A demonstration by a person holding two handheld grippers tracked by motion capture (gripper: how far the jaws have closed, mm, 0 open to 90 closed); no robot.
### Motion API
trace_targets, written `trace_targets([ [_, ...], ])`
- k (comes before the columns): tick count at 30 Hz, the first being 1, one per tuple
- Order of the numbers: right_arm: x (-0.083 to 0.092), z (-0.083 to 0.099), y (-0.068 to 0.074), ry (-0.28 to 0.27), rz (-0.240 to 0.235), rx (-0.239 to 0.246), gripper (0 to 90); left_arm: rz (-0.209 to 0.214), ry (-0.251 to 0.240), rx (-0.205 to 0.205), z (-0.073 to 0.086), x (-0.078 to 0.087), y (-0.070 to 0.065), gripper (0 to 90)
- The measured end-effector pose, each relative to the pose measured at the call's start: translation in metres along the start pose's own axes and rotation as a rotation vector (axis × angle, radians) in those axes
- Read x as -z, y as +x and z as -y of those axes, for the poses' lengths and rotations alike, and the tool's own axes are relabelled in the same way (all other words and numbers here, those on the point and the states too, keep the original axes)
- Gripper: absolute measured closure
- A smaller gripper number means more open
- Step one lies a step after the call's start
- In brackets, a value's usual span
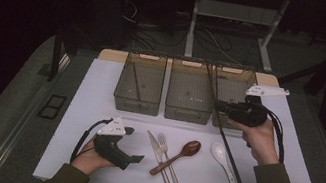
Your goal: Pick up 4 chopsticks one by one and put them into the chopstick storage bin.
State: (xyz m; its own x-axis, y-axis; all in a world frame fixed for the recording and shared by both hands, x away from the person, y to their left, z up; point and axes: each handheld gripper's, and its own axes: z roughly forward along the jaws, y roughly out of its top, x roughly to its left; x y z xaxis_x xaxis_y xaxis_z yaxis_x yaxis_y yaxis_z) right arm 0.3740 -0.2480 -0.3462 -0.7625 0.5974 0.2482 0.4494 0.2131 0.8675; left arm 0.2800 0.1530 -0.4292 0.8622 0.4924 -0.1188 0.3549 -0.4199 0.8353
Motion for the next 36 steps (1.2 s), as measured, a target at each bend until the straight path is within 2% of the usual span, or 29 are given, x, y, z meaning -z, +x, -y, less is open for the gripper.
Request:
trace_targets([
  [7, -0.017, -0.019, 0.001, -0.036, -0.002, -0.009, 83.4, 0.005, 0.005, -0.02, -0.002, -0.002, -0.001, 0.0],
  [22, -0.062, -0.051, 0.002, -0.096, -0.017, -0.046, 83.4, 0.012, -0.011, -0.009, -0.003, 0.0, -0.001, 0.0],
  [31, -0.101, -0.072, 0.013, -0.085, -0.012, -0.039, 83.4, 0.013, -0.018, -0.01, -0.003, 0.001, 0.0, 0.0],
  [36, -0.125, -0.081, 0.016, -0.087, -0.01, -0.061, 83.4, 0.015, -0.026, -0.001, -0.002, 0.002, 0.0, 0.0],
])
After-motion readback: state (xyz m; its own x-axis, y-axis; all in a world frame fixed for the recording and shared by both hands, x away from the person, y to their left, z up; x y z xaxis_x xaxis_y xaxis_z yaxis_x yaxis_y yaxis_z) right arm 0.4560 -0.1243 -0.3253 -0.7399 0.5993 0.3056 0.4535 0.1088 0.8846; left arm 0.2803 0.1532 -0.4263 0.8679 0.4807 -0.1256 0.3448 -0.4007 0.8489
